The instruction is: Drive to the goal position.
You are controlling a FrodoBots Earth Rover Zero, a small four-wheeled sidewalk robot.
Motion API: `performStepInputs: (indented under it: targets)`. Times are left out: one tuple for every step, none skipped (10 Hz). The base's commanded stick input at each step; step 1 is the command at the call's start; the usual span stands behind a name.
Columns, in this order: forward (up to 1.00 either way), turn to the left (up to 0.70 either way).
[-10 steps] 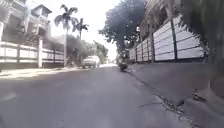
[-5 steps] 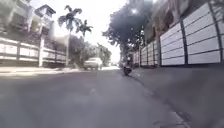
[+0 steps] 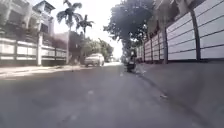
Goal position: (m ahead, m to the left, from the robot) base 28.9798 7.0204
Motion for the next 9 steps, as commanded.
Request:
performStepInputs:
  targets:
    - [1.0, 0.0]
    - [1.0, 0.0]
    - [1.0, -0.06]
    - [1.0, -0.26]
    - [1.0, -0.35]
    - [1.0, -0.38]
    - [1.0, -0.32]
    - [1.0, -0.11]
    - [1.0, 0.0]
